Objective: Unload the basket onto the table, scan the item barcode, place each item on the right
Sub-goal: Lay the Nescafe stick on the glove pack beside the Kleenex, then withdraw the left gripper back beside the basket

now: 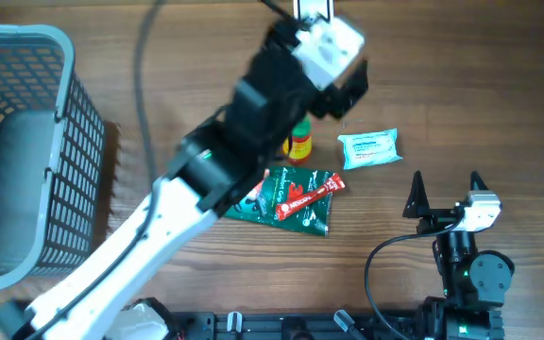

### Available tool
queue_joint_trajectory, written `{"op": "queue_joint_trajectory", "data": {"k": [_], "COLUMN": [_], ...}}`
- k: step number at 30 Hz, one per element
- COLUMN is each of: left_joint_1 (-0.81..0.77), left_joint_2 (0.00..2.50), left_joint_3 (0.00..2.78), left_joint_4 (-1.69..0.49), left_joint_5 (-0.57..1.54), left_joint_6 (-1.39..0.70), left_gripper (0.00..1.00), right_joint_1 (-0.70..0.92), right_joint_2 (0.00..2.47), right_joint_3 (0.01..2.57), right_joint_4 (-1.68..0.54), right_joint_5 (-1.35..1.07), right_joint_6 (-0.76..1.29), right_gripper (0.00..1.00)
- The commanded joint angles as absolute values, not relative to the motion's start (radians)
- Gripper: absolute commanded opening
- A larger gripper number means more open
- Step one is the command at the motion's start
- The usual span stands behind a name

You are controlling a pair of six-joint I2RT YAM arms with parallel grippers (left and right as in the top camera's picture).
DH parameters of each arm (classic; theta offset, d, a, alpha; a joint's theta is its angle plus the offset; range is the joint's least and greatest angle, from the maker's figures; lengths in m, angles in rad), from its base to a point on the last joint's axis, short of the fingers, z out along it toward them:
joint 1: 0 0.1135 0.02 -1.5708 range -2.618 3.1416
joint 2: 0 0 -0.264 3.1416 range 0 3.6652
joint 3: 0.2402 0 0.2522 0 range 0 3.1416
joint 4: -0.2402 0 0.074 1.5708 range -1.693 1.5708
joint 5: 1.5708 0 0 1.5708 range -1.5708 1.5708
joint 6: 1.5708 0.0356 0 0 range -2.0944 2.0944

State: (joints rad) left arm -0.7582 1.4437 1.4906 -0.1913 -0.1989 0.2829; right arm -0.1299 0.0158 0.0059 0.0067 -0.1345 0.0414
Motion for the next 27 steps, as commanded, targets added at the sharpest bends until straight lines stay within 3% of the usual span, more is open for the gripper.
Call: {"op": "queue_joint_trajectory", "data": {"k": [1, 6, 11, 18, 20, 24, 27], "left_joint_1": [-0.745, -0.692, -0.600, -0.507, -0.476, -0.368, -0.236], "left_joint_2": [1.352, 1.335, 1.335, 1.295, 1.235, 1.069, 0.903], "left_joint_3": [1.499, 1.499, 1.499, 1.498, 1.490, 1.419, 1.325], "left_joint_4": [-0.002, 0.014, -0.088, -0.215, -0.303, -0.375, -0.363], "left_joint_5": [-0.305, -0.401, -0.551, -0.514, -0.382, -0.131, 0.012], "left_joint_6": [0.489, 0.707, 0.729, 0.661, 0.566, 0.518, 0.425], "left_gripper": [1.00, 1.00, 1.00, 1.00, 1.00, 1.00, 1.00], "right_joint_1": [-0.133, -0.133, -0.132, -0.132, -0.132, -0.132, -0.132], "right_joint_2": [0.014, 0.014, 0.014, 0.014, 0.014, 0.014, 0.014], "right_joint_3": [0.006, 0.005, 0.005, 0.006, 0.006, 0.005, 0.006], "right_joint_4": [0.009, 0.010, 0.011, 0.033, 0.034, 0.033, 0.031], "right_joint_5": [-0.139, -0.139, -0.165, -0.433, -0.532, -0.718, -0.747], "right_joint_6": [0.052, 0.052, 0.100, 0.982, 1.191, 1.433, 1.482], "right_gripper": [1.00, 1.00, 1.00, 1.00, 1.00, 1.00, 1.00]}}
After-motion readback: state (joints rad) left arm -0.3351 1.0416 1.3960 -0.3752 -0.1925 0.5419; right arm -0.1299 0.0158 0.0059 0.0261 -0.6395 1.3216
